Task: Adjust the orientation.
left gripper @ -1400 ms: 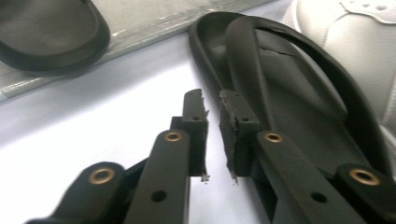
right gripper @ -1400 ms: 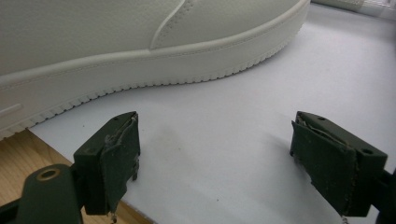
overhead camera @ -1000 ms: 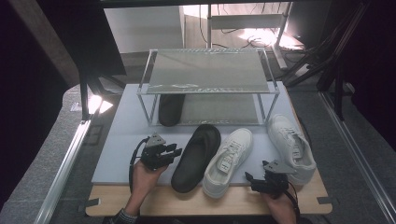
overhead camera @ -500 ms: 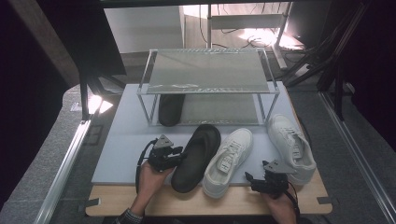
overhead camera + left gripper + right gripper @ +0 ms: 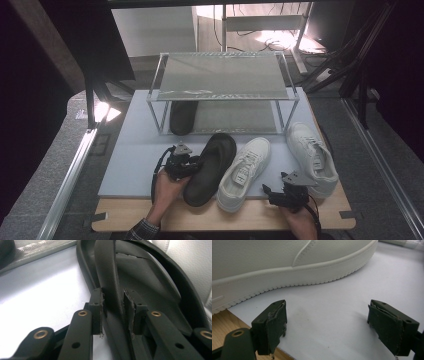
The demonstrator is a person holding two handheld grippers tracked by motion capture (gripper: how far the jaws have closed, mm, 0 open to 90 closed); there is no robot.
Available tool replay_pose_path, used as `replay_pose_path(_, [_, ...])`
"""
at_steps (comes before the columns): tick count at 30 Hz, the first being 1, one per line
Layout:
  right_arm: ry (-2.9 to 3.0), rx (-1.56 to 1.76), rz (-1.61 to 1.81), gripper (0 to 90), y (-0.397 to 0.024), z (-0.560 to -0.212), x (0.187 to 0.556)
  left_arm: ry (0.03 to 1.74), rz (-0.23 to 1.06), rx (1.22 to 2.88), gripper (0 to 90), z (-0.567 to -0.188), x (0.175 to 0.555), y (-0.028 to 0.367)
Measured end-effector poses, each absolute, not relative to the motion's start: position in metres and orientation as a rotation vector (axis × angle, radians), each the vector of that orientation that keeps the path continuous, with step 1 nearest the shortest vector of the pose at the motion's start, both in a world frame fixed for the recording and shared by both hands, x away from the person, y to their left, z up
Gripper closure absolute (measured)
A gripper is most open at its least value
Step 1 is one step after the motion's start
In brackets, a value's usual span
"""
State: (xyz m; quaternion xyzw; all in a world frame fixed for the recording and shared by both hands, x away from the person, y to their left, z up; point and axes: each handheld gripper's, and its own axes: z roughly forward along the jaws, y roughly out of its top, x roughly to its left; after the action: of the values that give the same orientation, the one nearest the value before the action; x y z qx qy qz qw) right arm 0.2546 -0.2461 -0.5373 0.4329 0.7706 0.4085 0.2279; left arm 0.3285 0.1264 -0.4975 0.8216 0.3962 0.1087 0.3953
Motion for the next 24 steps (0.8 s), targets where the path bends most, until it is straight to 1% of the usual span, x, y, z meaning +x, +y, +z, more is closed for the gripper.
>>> replay_pose_path(5, [2.122, 1.193, 1.125, 16.0, -0.246, -0.537, 0.255, 1.014, 0.280, 2.090, 72.1, -0.496, 0.328, 0.126])
replay_pose_path(12, [2.122, 1.193, 1.125, 16.0, -0.246, -0.537, 0.255, 1.041, 0.307, 2.072, 78.3, -0.491, 0.331, 0.131])
replay_pose_path(24, [2.122, 1.193, 1.125, 16.0, -0.246, -0.537, 0.255, 1.039, 0.337, 2.049, 79.7, -0.475, 0.334, 0.142])
